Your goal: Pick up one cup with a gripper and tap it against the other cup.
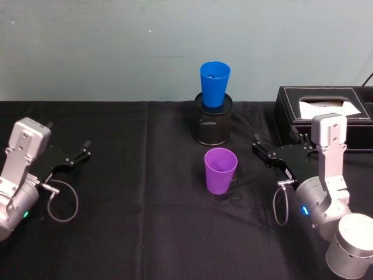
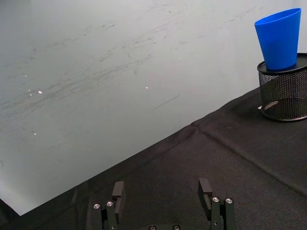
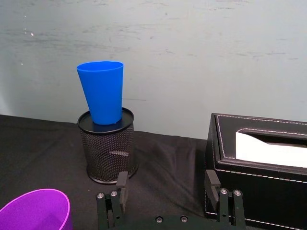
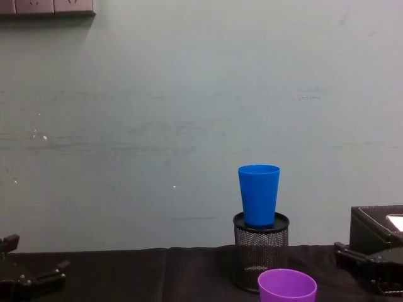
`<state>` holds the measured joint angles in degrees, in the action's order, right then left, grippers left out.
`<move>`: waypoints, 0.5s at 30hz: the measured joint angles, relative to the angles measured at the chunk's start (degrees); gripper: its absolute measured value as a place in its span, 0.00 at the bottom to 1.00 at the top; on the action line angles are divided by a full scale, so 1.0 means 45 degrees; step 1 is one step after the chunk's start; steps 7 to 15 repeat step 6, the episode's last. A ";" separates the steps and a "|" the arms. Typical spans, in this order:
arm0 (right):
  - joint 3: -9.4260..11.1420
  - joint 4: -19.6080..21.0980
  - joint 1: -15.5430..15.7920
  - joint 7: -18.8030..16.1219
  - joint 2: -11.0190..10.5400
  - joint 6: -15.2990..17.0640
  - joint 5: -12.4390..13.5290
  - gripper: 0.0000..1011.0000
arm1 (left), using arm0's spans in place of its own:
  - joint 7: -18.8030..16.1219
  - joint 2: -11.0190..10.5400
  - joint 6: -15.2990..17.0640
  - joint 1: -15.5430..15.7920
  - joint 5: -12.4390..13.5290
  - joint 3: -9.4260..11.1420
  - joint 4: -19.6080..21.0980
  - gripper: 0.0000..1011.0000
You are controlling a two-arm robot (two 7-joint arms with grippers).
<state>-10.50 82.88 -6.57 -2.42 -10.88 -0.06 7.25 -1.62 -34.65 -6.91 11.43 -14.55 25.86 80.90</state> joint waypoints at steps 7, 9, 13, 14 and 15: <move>-0.0014 0.0033 -0.0001 -0.0002 -0.0017 0.0046 0.0024 0.99 | 0.0000 0.0000 0.0000 0.0000 0.0000 0.0000 0.0000 0.99; -0.0014 0.0033 -0.0001 -0.0002 -0.0017 0.0046 0.0024 0.99 | 0.0000 0.0000 0.0000 0.0000 0.0000 0.0000 0.0000 0.99; -0.0014 0.0033 -0.0001 -0.0002 -0.0017 0.0046 0.0024 0.99 | 0.0000 0.0000 0.0000 0.0000 0.0000 0.0000 0.0000 0.99; -0.0014 0.0033 -0.0001 -0.0002 -0.0017 0.0046 0.0024 0.99 | 0.0000 0.0000 0.0000 0.0000 0.0000 0.0000 0.0000 0.99; -0.0014 0.0033 -0.0001 -0.0002 -0.0017 0.0046 0.0024 0.99 | 0.0000 0.0000 0.0000 0.0000 0.0000 0.0000 0.0000 0.99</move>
